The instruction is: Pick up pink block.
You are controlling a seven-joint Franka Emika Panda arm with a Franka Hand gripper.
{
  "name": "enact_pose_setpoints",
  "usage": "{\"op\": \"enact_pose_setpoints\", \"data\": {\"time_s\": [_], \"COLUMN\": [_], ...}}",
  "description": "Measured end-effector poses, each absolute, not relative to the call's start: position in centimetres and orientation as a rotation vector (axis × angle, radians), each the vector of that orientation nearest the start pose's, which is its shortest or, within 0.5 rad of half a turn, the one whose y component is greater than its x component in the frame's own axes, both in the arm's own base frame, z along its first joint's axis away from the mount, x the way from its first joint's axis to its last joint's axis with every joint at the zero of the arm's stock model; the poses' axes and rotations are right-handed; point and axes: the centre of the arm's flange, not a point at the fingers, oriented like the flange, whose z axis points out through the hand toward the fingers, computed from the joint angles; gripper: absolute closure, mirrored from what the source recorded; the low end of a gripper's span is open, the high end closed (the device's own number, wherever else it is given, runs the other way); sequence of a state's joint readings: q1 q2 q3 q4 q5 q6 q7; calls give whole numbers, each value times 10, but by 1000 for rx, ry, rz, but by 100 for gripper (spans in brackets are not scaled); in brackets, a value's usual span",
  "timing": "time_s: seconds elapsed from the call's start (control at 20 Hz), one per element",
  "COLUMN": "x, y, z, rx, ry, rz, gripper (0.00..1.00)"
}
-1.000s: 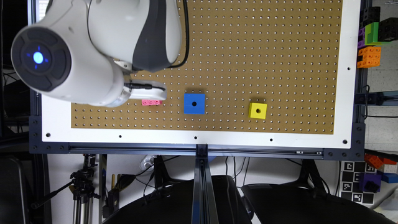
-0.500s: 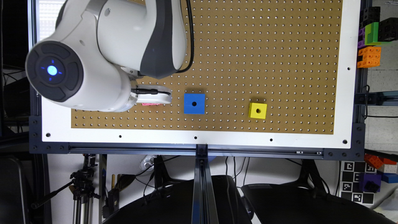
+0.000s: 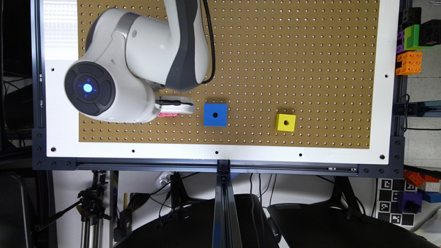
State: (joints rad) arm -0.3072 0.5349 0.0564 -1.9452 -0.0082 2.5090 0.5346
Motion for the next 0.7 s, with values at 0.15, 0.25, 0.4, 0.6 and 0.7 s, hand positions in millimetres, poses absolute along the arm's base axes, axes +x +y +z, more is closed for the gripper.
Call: {"op": "enact_pose_setpoints", "data": {"time_s": [0.15,0.25,0.4,0.6,0.7], "x": [605,607,609,610,609], "y": [-156,-155,-153,-150,-149], "z": [208,209,211,206,196], "rx": [-2876,-2876,-2878,-2880,-2879], "ry": [1193,1190,1184,1178,1178], "rz": [-45,-49,-56,-50,-49], "gripper": [0,0,0,0,0]}}
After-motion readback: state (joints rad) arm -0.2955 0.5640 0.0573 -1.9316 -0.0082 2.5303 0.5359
